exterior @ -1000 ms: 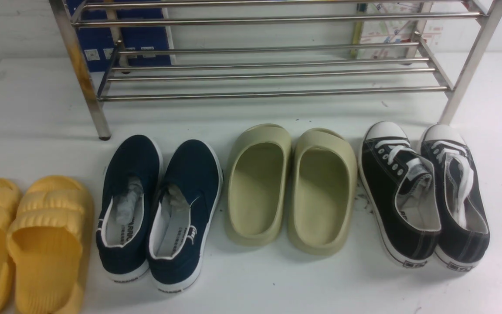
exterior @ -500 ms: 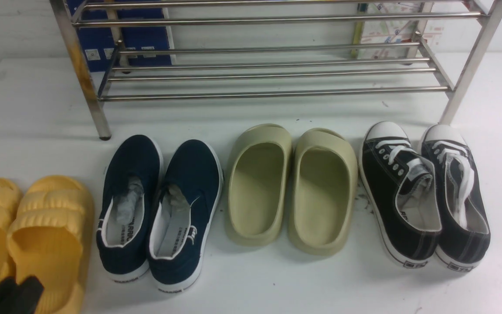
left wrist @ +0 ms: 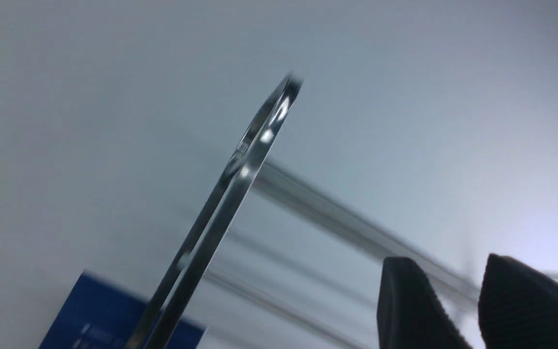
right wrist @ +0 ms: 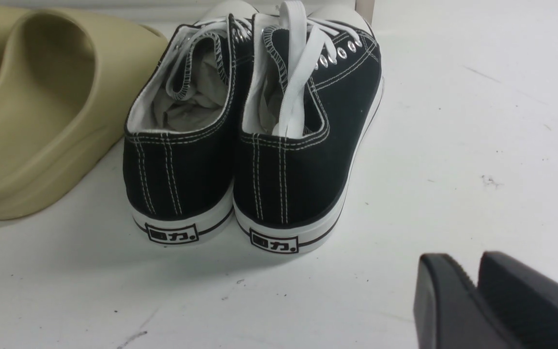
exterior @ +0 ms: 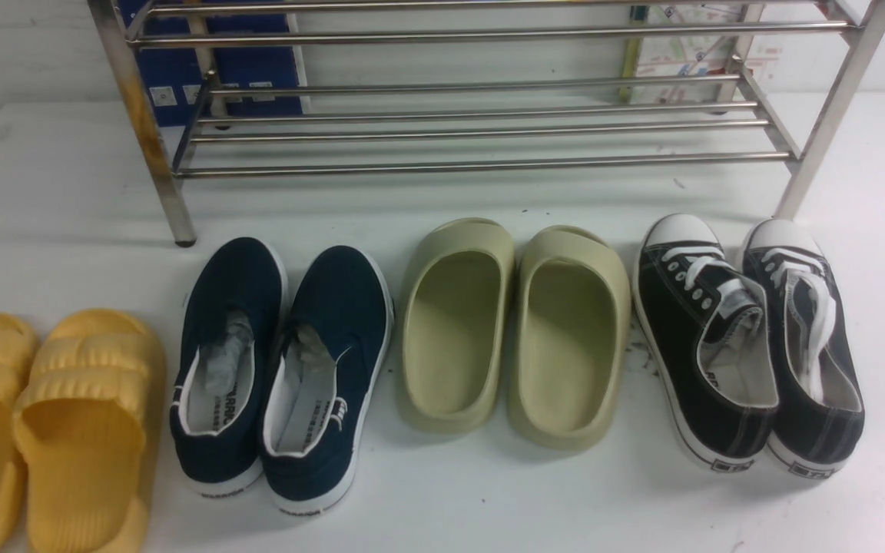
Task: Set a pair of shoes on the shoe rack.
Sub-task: Use the left arm to grab the shoe closest to it
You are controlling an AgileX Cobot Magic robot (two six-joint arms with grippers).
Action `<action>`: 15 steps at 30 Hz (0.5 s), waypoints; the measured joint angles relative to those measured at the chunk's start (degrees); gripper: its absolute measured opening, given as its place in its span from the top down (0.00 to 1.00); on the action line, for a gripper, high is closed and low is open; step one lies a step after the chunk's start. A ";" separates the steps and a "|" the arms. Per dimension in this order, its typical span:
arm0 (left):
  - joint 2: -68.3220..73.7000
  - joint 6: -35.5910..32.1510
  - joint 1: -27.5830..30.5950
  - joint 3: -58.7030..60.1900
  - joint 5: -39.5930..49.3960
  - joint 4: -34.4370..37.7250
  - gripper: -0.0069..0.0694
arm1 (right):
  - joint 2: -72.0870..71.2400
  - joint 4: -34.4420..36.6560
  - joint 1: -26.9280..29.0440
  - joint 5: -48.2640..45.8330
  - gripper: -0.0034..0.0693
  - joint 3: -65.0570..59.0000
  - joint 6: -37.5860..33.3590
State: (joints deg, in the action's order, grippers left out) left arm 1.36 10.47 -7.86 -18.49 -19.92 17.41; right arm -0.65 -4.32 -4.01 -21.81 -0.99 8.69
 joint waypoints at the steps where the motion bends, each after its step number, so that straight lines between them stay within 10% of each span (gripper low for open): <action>1: 0.98 0.00 0.00 -3.79 3.09 0.00 0.60 | 0.00 0.00 0.00 0.00 0.75 0.00 0.00; 9: 20.38 0.00 0.00 -29.84 44.79 -0.06 0.60 | 0.00 0.00 0.00 -0.06 0.73 0.00 0.00; 15: 33.12 1.10 0.00 -28.27 57.43 -0.62 0.60 | 0.00 0.00 0.00 -0.06 0.72 0.00 0.00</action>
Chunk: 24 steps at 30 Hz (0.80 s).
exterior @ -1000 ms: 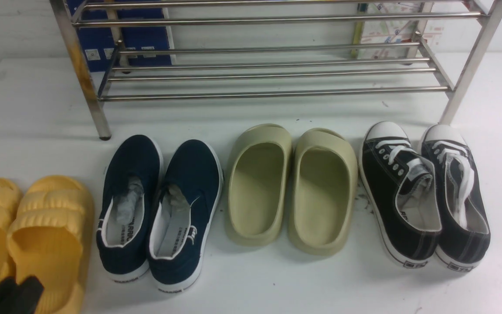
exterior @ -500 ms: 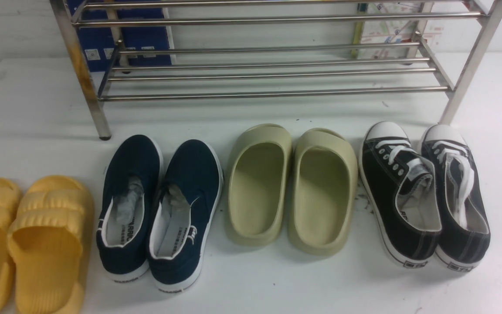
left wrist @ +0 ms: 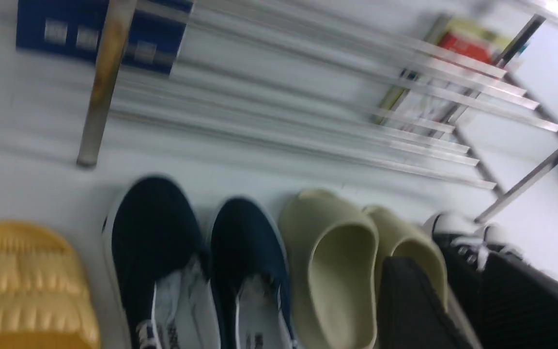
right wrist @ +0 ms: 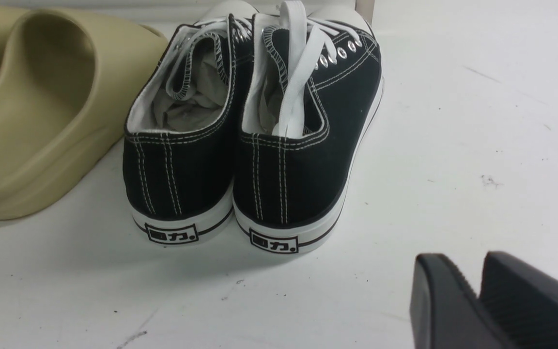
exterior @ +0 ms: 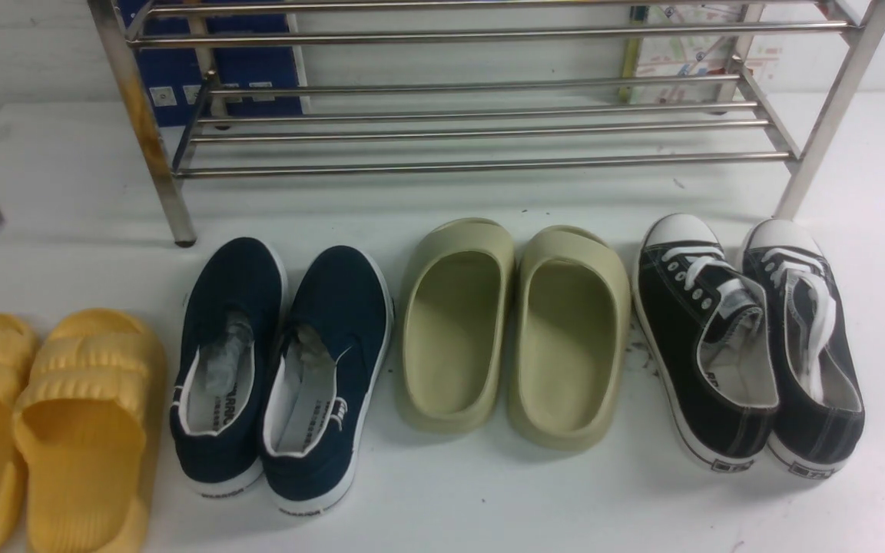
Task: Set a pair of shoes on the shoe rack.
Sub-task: Use the left arm to grab the shoe closest to it
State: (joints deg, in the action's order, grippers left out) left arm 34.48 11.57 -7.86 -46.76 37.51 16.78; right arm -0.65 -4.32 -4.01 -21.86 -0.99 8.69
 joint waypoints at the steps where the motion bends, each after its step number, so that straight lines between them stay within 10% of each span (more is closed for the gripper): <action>1: 2.32 1.06 0.00 0.35 0.58 -0.06 0.60 | 0.00 0.00 0.00 0.00 0.72 0.00 0.00; 24: 47.41 2.31 -3.05 -12.77 8.09 -7.40 0.57 | 0.00 0.00 0.00 0.00 0.68 0.00 0.00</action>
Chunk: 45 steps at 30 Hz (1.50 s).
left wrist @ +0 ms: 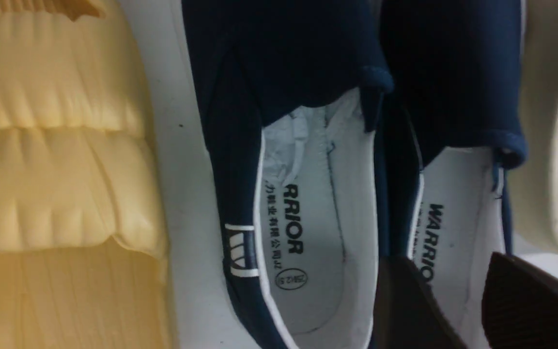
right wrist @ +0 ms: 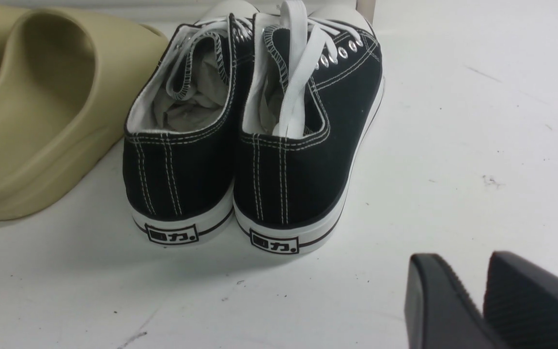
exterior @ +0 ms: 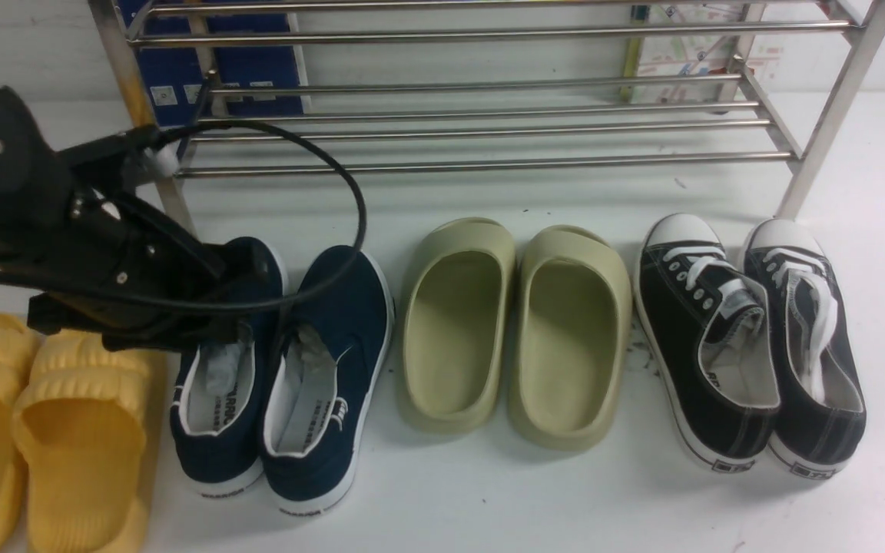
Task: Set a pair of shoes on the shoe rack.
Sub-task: Use the left arm to grab the shoe closest to it
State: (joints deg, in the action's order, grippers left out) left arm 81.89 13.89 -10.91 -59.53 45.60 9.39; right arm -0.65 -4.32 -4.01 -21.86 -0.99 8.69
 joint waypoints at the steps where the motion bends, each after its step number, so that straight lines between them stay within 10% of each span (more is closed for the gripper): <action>1: 0.98 3.60 -2.21 0.00 -0.51 -4.52 0.56 | 0.00 0.00 0.00 0.00 0.68 0.00 0.00; 9: 7.32 17.84 -5.58 -0.06 -2.81 -16.67 0.55 | 0.00 0.00 0.00 0.00 0.66 0.00 0.00; 45: 13.67 11.84 -5.95 -4.97 -4.76 -13.21 0.55 | 0.00 0.00 0.00 0.00 0.63 0.00 0.01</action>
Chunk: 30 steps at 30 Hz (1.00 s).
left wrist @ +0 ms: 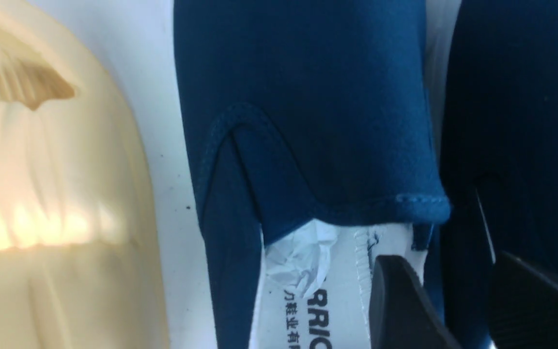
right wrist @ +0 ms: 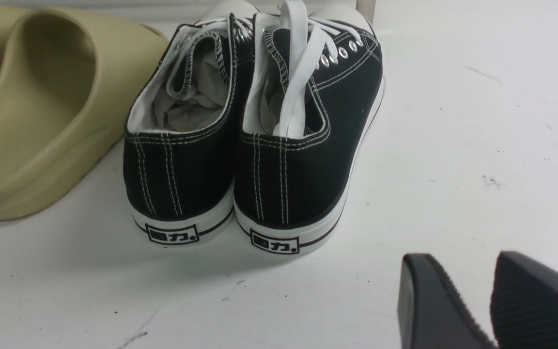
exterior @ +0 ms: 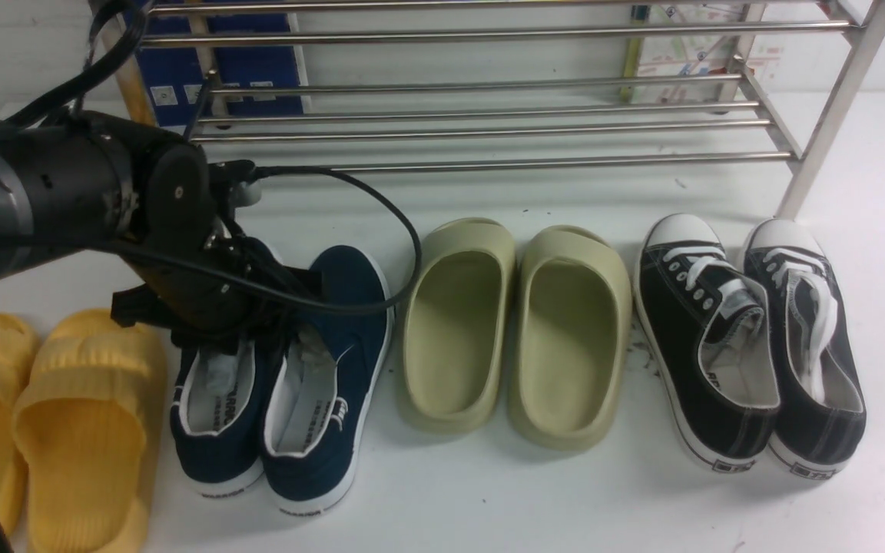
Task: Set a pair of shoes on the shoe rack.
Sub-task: Use the left arm to grab the shoe closest to it
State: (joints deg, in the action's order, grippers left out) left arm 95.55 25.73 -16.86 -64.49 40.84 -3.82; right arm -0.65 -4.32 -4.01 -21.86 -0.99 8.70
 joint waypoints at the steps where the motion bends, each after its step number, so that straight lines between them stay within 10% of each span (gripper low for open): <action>1: 0.00 0.00 0.00 0.00 0.15 0.00 0.55 | 0.00 0.00 0.00 0.00 0.63 0.00 0.00; 19: 6.01 0.05 0.00 -0.07 -3.31 -1.37 0.55 | 0.00 0.00 0.00 0.00 0.63 0.00 0.00; 30: 9.42 0.05 0.00 -0.76 -3.38 -1.96 0.80 | 0.00 0.06 0.00 0.00 0.63 0.00 0.00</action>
State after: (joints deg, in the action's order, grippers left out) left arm 104.98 25.78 -16.86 -65.26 37.46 -5.78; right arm -0.65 -4.25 -4.01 -21.86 -0.99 8.70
